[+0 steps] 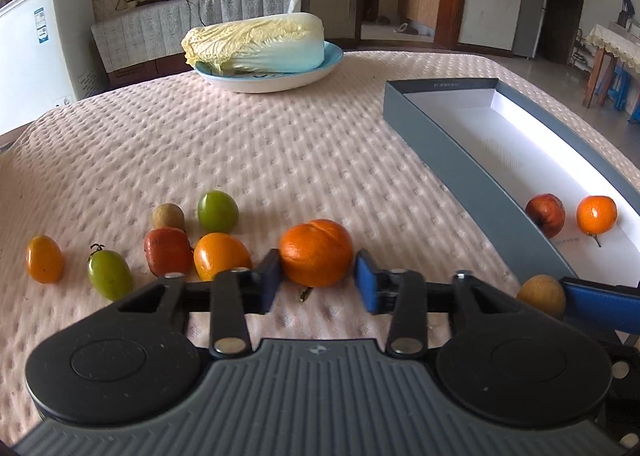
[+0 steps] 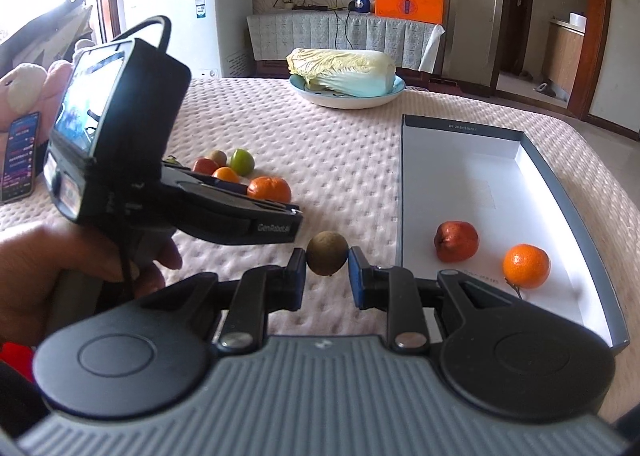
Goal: Organize fruits
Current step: 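Grasp a tangerine with the left tool while the right tool holds the kiwi, then carry the tangerine and kiwi in both tools over the white box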
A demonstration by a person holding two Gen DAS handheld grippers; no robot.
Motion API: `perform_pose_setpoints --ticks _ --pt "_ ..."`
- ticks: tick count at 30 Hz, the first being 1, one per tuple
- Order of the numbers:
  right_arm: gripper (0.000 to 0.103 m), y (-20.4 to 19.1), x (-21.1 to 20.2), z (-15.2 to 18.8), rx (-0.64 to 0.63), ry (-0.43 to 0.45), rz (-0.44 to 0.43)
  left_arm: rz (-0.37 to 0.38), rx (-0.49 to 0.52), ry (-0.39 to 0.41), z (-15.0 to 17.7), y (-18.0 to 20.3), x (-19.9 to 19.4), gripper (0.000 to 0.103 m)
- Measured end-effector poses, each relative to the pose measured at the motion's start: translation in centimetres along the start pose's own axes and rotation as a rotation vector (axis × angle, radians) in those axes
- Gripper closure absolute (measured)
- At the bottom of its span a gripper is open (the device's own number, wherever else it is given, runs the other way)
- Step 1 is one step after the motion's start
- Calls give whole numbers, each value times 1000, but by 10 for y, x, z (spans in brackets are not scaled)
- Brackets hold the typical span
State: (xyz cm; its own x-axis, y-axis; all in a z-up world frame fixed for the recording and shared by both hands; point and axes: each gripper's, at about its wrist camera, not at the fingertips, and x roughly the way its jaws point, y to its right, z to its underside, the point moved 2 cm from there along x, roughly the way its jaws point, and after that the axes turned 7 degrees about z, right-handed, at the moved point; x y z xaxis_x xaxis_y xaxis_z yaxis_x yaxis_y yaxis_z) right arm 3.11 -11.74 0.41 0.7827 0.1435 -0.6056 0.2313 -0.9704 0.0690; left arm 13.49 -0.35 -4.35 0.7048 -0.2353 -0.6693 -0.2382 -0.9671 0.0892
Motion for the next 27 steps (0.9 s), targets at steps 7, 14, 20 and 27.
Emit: perform_pose_setpoints --ticks 7,14,20,27 --pt "77 8 3 -2 24 -8 16 -7 1 -11 0 5 -5 63" --pt "77 5 2 -4 23 -2 -2 -21 -17 6 4 5 -26 63" --pt "77 4 -1 -6 27 5 -17 -42 -78 41 3 4 -47 63" --pt "77 3 -7 -8 30 16 -37 -60 -89 52 6 12 -62 62"
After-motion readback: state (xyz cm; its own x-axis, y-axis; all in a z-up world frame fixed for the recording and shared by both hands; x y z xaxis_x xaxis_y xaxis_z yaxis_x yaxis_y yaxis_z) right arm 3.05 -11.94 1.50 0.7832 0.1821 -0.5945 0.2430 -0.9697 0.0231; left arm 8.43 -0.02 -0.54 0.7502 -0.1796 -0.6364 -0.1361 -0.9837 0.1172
